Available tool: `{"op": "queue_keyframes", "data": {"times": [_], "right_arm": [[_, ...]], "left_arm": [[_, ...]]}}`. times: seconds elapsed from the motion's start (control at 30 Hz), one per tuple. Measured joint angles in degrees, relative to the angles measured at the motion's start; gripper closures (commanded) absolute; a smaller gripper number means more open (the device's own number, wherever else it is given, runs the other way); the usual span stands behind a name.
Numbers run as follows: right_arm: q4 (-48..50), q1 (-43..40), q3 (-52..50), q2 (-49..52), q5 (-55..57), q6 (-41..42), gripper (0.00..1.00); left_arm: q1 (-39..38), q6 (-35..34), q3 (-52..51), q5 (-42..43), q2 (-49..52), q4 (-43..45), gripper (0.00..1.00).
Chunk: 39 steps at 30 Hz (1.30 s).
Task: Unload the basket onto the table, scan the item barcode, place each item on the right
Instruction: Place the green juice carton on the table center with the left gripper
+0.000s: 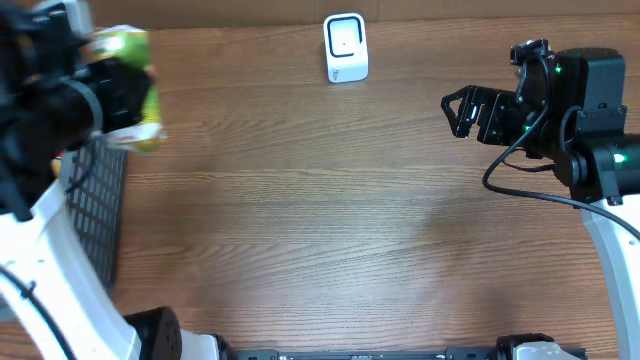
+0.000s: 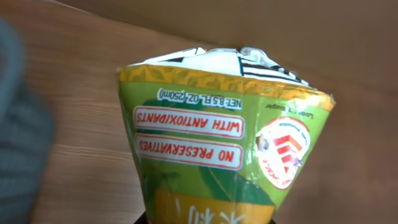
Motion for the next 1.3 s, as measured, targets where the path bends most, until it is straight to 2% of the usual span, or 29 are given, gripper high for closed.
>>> {"op": "queue_keyframes", "data": {"times": [0.2, 0.5, 0.97, 1.2, 1.3], "right_arm": [[0.0, 0.0, 0.0, 0.0, 0.0, 0.0, 0.00], [0.0, 0.0, 0.0, 0.0, -0.7, 0.0, 0.00], [0.4, 0.0, 0.0, 0.0, -0.7, 0.0, 0.00], [0.4, 0.0, 0.0, 0.0, -0.7, 0.0, 0.00], [0.4, 0.0, 0.0, 0.0, -0.7, 0.0, 0.00]], "left_arm": [[-14.8, -5.2, 0.0, -5.7, 5.4, -1.0, 0.96], [-27.9, -9.1, -0.1, -11.5, 21.6, -1.0, 0.96], [-32.8, -16.1, -0.7, -18.3, 37.6, -3.1, 0.96], [-33.7, -16.3, -6.1, -18.8, 39.0, -2.0, 0.96], [-34.9, -16.8, -9.7, -18.7, 39.0, 2.5, 0.95]]}}
